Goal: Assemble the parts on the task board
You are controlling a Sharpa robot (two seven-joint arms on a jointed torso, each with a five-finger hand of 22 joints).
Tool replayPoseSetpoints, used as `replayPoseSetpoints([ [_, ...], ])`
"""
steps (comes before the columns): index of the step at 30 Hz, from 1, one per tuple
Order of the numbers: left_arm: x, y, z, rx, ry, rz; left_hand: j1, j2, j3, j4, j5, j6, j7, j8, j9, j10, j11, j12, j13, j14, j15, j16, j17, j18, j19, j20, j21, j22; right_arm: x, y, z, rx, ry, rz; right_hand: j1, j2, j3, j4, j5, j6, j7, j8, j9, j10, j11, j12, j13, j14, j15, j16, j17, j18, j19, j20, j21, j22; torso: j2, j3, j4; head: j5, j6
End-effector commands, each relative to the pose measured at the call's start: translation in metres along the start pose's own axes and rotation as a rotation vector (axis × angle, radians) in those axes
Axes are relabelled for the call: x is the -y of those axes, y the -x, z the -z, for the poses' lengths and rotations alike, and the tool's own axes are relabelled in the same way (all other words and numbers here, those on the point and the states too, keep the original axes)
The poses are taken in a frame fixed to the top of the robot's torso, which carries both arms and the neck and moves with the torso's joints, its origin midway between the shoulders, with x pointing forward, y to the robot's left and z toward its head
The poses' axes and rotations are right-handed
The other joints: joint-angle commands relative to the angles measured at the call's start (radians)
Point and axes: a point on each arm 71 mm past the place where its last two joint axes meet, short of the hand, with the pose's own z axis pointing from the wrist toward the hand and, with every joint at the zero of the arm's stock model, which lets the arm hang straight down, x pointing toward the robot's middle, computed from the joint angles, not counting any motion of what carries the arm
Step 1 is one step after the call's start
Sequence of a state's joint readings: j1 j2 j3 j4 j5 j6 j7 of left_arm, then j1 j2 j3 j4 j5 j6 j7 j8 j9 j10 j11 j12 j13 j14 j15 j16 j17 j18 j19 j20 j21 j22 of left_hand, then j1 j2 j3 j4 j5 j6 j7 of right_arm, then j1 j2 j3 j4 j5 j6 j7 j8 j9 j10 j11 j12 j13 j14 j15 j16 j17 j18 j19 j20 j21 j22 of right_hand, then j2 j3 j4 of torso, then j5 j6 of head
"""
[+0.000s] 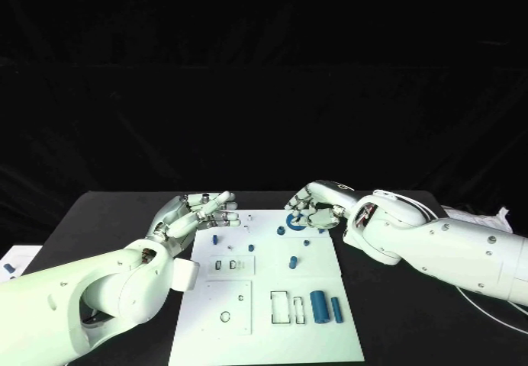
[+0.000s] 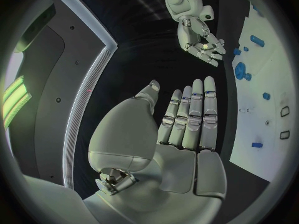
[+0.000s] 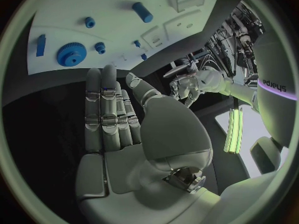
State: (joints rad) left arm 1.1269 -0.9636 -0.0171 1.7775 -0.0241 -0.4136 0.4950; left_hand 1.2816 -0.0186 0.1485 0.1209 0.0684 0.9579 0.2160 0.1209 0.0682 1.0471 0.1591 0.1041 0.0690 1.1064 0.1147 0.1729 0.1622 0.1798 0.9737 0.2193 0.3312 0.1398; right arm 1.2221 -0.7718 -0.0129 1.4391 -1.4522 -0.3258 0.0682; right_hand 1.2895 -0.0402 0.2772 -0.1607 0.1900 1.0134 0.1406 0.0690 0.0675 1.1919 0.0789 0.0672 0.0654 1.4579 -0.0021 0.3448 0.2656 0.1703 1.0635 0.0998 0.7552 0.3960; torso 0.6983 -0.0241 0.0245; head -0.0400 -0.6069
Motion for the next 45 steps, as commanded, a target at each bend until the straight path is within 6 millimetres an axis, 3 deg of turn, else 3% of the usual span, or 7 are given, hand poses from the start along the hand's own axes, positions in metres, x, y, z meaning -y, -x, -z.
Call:
replayPoseSetpoints([
  [1, 0.004, -0.006, 0.001, -0.032, -0.001, 0.038, 0.006, 0.007, -0.002, -0.007, 0.001, 0.002, 0.005, -0.004, -0.002, 0.002, 0.008, -0.005, -0.001, -0.004, 0.004, -0.008, 0.002, 0.001, -0.003, 0.004, -0.006, -0.002, -0.001, 0.001, -0.004, -0.045, -0.039, 0.224, -0.001, -0.017, 0.019, 0.012, -0.008, 0.007, -0.005, -0.004, 0.001, -0.017, -0.002, -0.005, 0.0, 0.052, -0.003, 0.059, 0.049, 0.011, 0.0, -0.002, 0.051, 0.034, 0.032, -0.0077, 0.0123, -0.009, 0.0],
  [8, 0.007, -0.01, 0.005, -0.042, -0.001, 0.051, 0.005, 0.009, -0.003, -0.009, 0.001, 0.002, 0.006, -0.008, -0.002, 0.002, 0.009, -0.009, -0.001, -0.005, 0.006, -0.013, 0.003, 0.001, -0.005, 0.006, -0.009, -0.004, -0.007, 0.007, -0.01, -0.05, -0.044, 0.308, -0.004, -0.035, 0.049, 0.048, -0.023, 0.014, -0.014, -0.004, 0.001, -0.047, 0.004, -0.004, 0.0, 0.045, -0.003, 0.199, 0.151, -0.021, 0.084, -0.001, 0.268, 0.296, 0.055, -0.0177, 0.0185, -0.019, 0.001],
  [18, 0.012, -0.011, 0.008, -0.046, -0.008, 0.055, 0.005, 0.01, -0.003, -0.009, 0.001, 0.002, 0.006, -0.008, -0.002, 0.002, 0.01, -0.01, -0.001, -0.006, 0.006, -0.014, 0.003, 0.001, -0.005, 0.006, -0.009, -0.004, -0.012, 0.01, -0.017, -0.062, -0.047, 0.361, 0.008, -0.047, 0.063, 0.082, -0.038, 0.014, -0.02, -0.004, 0.002, -0.068, 0.009, -0.004, 0.0, 0.032, 0.0, 0.314, 0.234, -0.049, 0.15, 0.005, 0.424, 0.501, 0.068, -0.0235, 0.0259, -0.021, 0.004],
  [22, 0.014, -0.011, 0.008, -0.046, -0.011, 0.054, 0.004, 0.01, -0.003, -0.01, 0.001, 0.002, 0.007, -0.01, -0.002, 0.001, 0.01, -0.012, -0.001, -0.007, 0.006, -0.016, 0.004, 0.001, -0.006, 0.006, -0.01, -0.005, -0.014, 0.007, -0.02, -0.089, -0.043, 0.367, 0.013, -0.049, 0.07, 0.095, -0.041, 0.02, -0.021, -0.004, 0.002, -0.069, 0.009, -0.004, 0.0, 0.035, 0.001, 0.415, 0.329, -0.061, 0.181, 0.007, 0.481, 0.581, 0.071, -0.0246, 0.0312, -0.021, 0.002],
  [33, 0.018, -0.009, 0.009, -0.043, -0.015, 0.05, 0.002, 0.011, -0.005, -0.012, 0.001, 0.001, 0.009, -0.014, -0.002, 0.0, 0.012, -0.017, -0.002, -0.008, 0.008, -0.021, 0.006, 0.001, -0.008, 0.007, -0.013, -0.007, -0.014, 0.0, -0.028, -0.135, -0.043, 0.372, 0.014, -0.049, 0.075, 0.111, -0.045, 0.028, -0.022, -0.003, 0.003, -0.074, 0.007, -0.004, -0.002, 0.032, 0.0, 0.494, 0.399, -0.068, 0.197, 0.006, 0.519, 0.632, 0.082, -0.0239, 0.0358, -0.015, 0.002],
  [41, 0.019, -0.008, 0.009, -0.036, -0.013, 0.044, -0.001, 0.011, -0.008, -0.013, 0.001, -0.001, 0.013, -0.019, -0.002, -0.002, 0.014, -0.023, -0.002, -0.008, 0.009, -0.025, 0.008, 0.001, -0.01, 0.009, -0.015, -0.009, -0.014, -0.003, -0.029, -0.169, -0.052, 0.375, 0.013, -0.049, 0.076, 0.119, -0.05, 0.03, -0.022, -0.004, 0.002, -0.071, 0.007, -0.004, -0.002, 0.031, 0.0, 0.521, 0.423, -0.07, 0.203, 0.007, 0.531, 0.649, 0.084, -0.0255, 0.038, -0.014, -0.001],
  [45, 0.019, -0.007, 0.01, -0.034, -0.014, 0.043, -0.001, 0.011, -0.008, -0.013, 0.001, -0.001, 0.013, -0.019, -0.002, -0.002, 0.014, -0.023, -0.002, -0.008, 0.009, -0.025, 0.008, 0.001, -0.01, 0.009, -0.015, -0.009, -0.012, -0.005, -0.029, -0.194, -0.062, 0.378, 0.012, -0.049, 0.076, 0.121, -0.052, 0.03, -0.022, -0.004, 0.002, -0.072, 0.007, -0.004, -0.002, 0.03, 0.0, 0.526, 0.428, -0.071, 0.204, 0.007, 0.534, 0.653, 0.086, -0.0248, 0.037, -0.012, -0.002],
])
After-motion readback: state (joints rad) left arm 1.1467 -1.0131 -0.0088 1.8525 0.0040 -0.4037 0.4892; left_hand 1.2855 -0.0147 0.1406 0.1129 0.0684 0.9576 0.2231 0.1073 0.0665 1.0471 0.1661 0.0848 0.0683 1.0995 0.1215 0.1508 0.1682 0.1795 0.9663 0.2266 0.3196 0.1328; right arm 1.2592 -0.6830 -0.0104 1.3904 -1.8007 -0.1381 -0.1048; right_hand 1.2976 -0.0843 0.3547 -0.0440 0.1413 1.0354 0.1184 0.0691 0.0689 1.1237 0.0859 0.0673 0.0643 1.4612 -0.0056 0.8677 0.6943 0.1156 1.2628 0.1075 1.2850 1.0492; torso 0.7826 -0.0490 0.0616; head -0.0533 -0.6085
